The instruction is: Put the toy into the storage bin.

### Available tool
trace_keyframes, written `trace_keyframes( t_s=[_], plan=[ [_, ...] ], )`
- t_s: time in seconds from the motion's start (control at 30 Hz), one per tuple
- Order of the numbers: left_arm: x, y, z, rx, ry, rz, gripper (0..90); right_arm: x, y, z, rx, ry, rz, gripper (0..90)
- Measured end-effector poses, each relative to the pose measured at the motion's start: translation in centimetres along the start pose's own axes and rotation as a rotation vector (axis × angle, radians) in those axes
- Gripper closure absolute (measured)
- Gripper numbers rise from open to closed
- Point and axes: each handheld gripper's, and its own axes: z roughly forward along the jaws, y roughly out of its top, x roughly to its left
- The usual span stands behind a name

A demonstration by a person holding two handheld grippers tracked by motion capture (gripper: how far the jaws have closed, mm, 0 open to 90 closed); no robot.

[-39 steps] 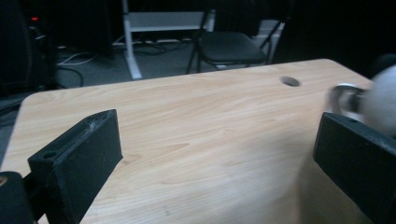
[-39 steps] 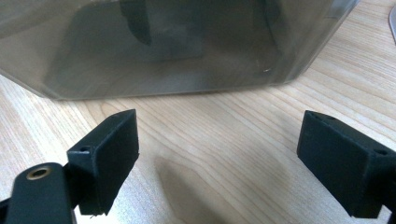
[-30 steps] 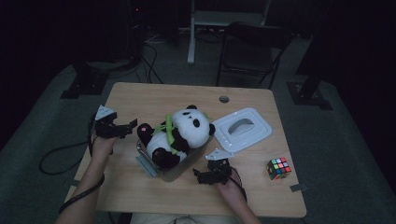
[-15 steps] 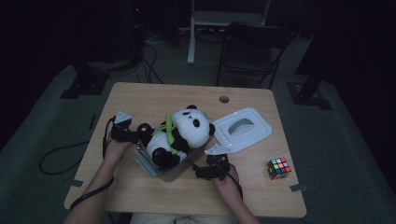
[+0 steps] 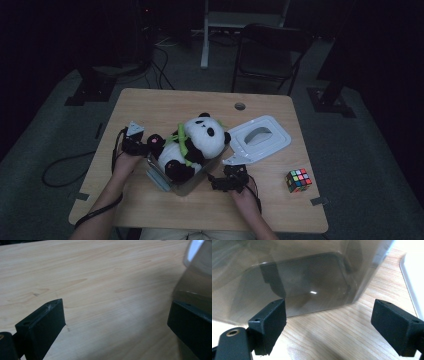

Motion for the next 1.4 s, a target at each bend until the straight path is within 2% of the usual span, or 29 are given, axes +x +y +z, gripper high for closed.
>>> trace_keyframes(
  t_s=[0.1, 0.33, 0.47, 0.67, 0.73, 0.8, 0.93, 1.13, 1.3, 1.4],
  plan=[
    [-0.6, -0.3, -0.1, 0.019, -0.027, -0.009, 2.0, -0.4, -0.1, -0.2, -0.002, -0.004, 0.011, 12.6],
    [-2.1, -0.7, -0.6, 0.015, -0.050, 0.014, 2.0, -1.3, -0.5, -0.8, -0.018, -0.009, 0.034, 14.0],
    [-3.3, -0.9, -0.9, 0.015, -0.071, 0.025, 2.0, -1.8, -0.5, -1.2, -0.012, -0.018, 0.026, 13.9],
    [-4.9, -0.9, -1.5, 0.021, -0.097, 0.071, 2.0, -2.6, -0.6, -1.8, -0.006, -0.031, 0.018, 14.6],
    [-5.5, -0.9, -1.6, 0.023, -0.112, 0.074, 2.0, -3.0, -0.6, -2.0, -0.008, -0.026, 0.021, 16.6],
    [-6.1, -0.9, -1.7, 0.025, -0.099, 0.092, 2.0, -3.3, -0.6, -2.2, -0.008, -0.032, 0.013, 16.6],
    [-6.8, -0.7, -1.9, 0.024, -0.091, 0.107, 2.0, -3.9, -0.5, -2.7, -0.024, -0.017, 0.021, 16.9],
    [-7.5, -0.8, -1.9, 0.040, -0.114, 0.111, 2.0, -4.9, -0.1, -3.4, -0.040, 0.018, 0.018, 18.9],
    [-8.1, -0.9, -2.1, 0.042, -0.127, 0.112, 2.0, -5.5, 0.3, -3.7, -0.035, 0.027, 0.002, 19.1],
    [-8.5, -1.0, -2.1, 0.047, -0.148, 0.116, 2.0, -6.0, 0.2, -3.9, -0.034, 0.037, 0.019, 19.2]
  ],
)
